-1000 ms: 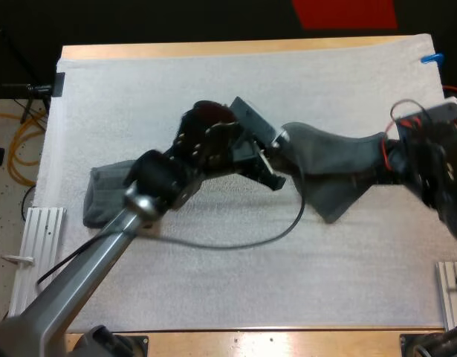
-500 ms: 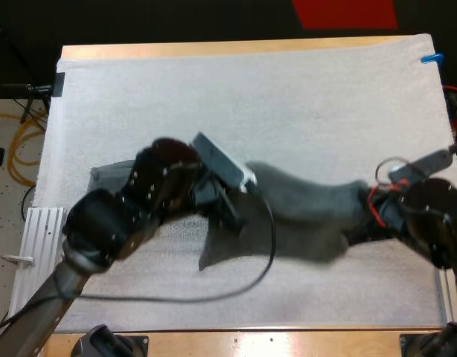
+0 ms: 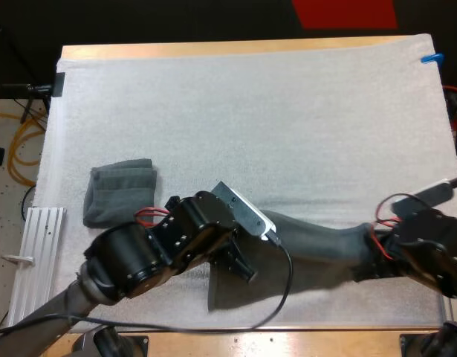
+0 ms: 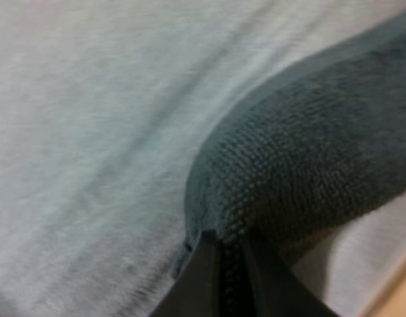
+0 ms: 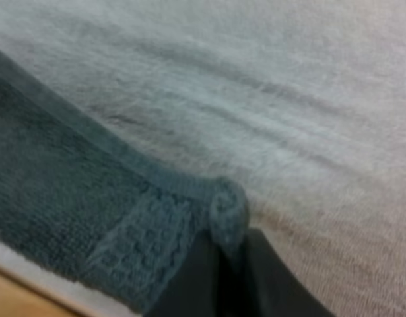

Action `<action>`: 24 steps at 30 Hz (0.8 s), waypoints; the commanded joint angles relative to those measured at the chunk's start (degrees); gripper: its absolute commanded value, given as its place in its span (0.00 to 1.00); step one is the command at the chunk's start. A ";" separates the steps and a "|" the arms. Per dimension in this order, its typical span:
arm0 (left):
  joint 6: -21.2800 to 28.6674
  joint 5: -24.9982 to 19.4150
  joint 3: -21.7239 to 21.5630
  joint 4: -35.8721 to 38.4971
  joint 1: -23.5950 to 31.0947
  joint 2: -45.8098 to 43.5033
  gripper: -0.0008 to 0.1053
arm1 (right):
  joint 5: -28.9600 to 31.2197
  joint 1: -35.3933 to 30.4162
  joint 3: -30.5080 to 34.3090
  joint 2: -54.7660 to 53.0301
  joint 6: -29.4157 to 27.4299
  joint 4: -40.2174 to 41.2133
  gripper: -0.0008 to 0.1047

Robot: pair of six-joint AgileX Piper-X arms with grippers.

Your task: Pick towel from pile fold and stack

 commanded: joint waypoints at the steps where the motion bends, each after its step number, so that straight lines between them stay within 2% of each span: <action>1: -0.42 -2.86 1.76 -2.55 0.82 -0.24 0.01 | 1.31 -0.10 1.59 1.66 -0.15 -2.12 0.01; 5: 3.06 -2.64 7.58 -11.66 5.09 -0.24 0.01 | 6.10 -0.73 5.96 6.37 -2.50 -11.12 0.01; 9: 10.41 -2.17 15.19 -25.28 12.00 -0.24 0.01 | 8.91 -5.04 9.87 13.17 -7.95 -26.29 0.01; 11: 14.03 -0.55 18.21 -31.65 14.90 -0.12 0.01 | 8.87 -7.63 10.87 15.90 -11.47 -33.82 0.01; 13: 17.92 3.31 21.82 -39.59 18.85 0.68 0.01 | 8.35 -11.02 11.16 20.31 -16.51 -42.14 0.01; 17: 21.65 5.63 24.86 -47.81 23.36 4.18 0.01 | 5.21 -14.80 11.16 26.79 -19.68 -50.72 0.01; 19: 23.50 7.62 25.16 -51.83 25.45 7.71 0.01 | 4.57 -16.37 11.16 31.11 -19.87 -53.74 0.01; 24: 26.86 9.36 25.15 -62.57 28.06 16.03 0.01 | 4.54 -19.05 11.16 38.32 -19.88 -59.64 0.01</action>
